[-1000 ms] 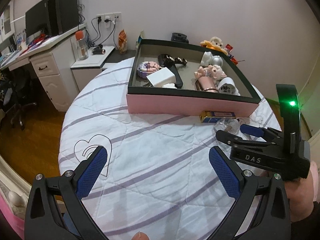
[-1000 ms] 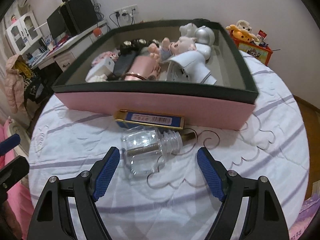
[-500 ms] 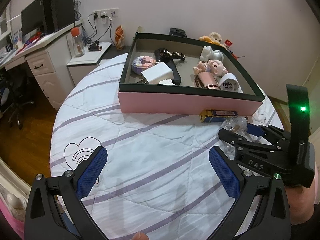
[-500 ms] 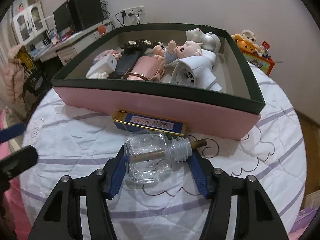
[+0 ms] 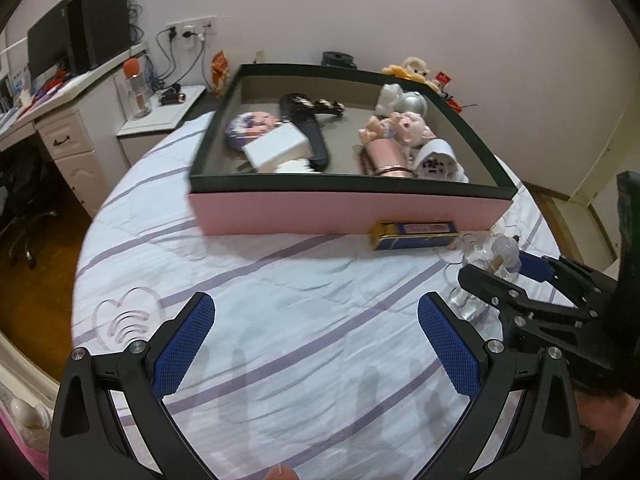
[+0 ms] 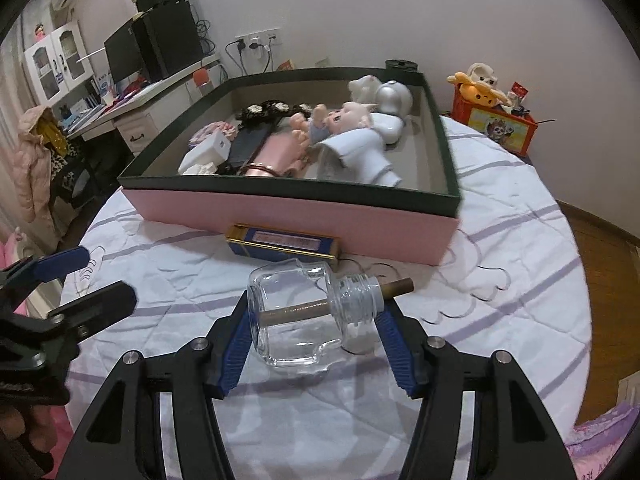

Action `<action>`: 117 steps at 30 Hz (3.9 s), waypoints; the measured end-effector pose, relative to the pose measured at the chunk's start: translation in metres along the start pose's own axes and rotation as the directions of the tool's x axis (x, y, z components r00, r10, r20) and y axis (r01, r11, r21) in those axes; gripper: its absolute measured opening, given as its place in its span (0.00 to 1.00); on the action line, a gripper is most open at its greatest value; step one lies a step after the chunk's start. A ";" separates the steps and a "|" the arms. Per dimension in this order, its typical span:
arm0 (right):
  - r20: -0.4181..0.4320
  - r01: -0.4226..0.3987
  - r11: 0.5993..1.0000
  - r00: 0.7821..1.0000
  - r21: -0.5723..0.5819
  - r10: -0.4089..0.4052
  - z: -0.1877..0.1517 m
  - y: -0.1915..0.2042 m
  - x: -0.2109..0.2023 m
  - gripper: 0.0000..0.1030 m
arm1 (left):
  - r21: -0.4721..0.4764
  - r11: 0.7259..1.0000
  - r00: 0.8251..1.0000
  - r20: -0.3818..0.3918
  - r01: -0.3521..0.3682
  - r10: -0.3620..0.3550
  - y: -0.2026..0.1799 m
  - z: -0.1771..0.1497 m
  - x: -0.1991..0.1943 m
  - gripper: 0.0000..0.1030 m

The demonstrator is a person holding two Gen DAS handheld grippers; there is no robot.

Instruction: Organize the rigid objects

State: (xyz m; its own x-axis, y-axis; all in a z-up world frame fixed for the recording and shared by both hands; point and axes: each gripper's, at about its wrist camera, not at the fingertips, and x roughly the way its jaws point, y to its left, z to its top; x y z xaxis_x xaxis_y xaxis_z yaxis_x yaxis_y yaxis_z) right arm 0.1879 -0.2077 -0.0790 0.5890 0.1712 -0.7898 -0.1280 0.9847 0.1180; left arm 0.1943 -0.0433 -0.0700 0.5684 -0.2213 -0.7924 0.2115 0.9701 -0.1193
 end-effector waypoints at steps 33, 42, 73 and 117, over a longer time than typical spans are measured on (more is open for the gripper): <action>0.011 0.026 0.996 1.000 0.084 -0.027 -0.009 -0.069 -0.011 0.59 | -0.062 0.998 1.000 -0.006 -0.001 0.000 -0.051 0.022 0.072 0.82; 0.035 0.013 0.998 0.999 0.059 -0.016 -0.004 -0.050 -0.022 0.58 | -0.086 0.996 0.999 0.027 -0.027 0.029 -0.017 0.013 0.037 0.82; 0.108 -0.024 0.997 0.994 -0.071 0.031 0.161 -0.001 0.031 0.59 | 0.010 0.997 0.984 0.160 -0.079 0.076 0.025 0.165 0.028 0.82; 0.104 0.020 0.999 0.994 0.036 -0.024 0.139 0.004 -0.007 0.91 | -0.022 0.991 0.963 0.234 -0.129 0.131 0.029 0.126 -0.048 1.00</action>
State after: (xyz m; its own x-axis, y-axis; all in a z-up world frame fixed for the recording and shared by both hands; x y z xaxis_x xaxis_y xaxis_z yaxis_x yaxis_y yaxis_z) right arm 0.2939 -0.2010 0.0102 0.6719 0.1504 -0.7252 -0.0876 0.9884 0.1238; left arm 0.2734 -0.0172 0.0404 0.7615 -0.1100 -0.6388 0.1190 0.9925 -0.0291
